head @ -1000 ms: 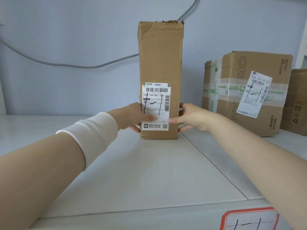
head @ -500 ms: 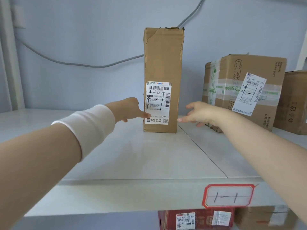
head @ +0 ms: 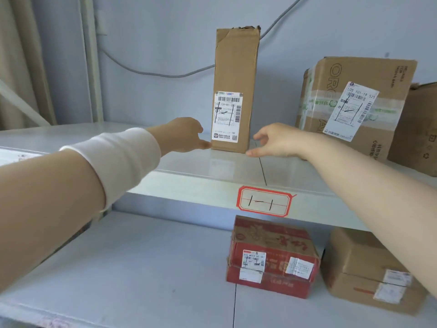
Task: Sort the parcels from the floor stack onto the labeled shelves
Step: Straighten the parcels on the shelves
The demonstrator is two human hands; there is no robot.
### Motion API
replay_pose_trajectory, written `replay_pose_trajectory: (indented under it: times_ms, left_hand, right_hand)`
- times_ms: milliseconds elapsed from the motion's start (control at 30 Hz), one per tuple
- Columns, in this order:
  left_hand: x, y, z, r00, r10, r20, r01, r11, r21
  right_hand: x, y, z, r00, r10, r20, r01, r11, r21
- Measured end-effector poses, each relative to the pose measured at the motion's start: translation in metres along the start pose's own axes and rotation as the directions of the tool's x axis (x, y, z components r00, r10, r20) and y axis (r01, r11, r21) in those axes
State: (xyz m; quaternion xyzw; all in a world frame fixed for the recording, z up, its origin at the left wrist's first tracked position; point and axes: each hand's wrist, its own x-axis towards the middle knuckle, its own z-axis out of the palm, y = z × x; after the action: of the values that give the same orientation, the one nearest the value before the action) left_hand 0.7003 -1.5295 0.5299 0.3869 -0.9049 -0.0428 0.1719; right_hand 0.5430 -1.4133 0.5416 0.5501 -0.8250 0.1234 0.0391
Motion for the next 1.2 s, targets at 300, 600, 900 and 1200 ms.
replay_pose_trajectory:
  times_ms: [300,600,900,1200]
  left_hand:
    - [-0.100,-0.019,-0.028,0.995,-0.052,-0.082,0.060,0.994,0.093]
    - [-0.229,-0.077,0.014,0.973,-0.231,-0.019,0.229,0.951,0.209]
    - [-0.403,-0.113,0.155,0.752,-0.632,0.185,0.590,0.772,0.235]
    - [-0.626,-0.034,0.307,0.195,-0.873,0.447,0.974,0.227,0.019]
  right_hand:
    - [-0.062,-0.059,-0.002,0.981,-0.193,-0.023,0.194,0.981,0.007]
    - [-0.127,-0.143,0.087,0.904,-0.427,0.017,0.419,0.894,0.161]
    - [-0.222,-0.180,0.283,0.661,-0.669,0.339,0.597,0.743,0.303]
    - [-0.417,-0.151,0.438,0.265,-0.691,0.673,0.740,0.593,0.318]
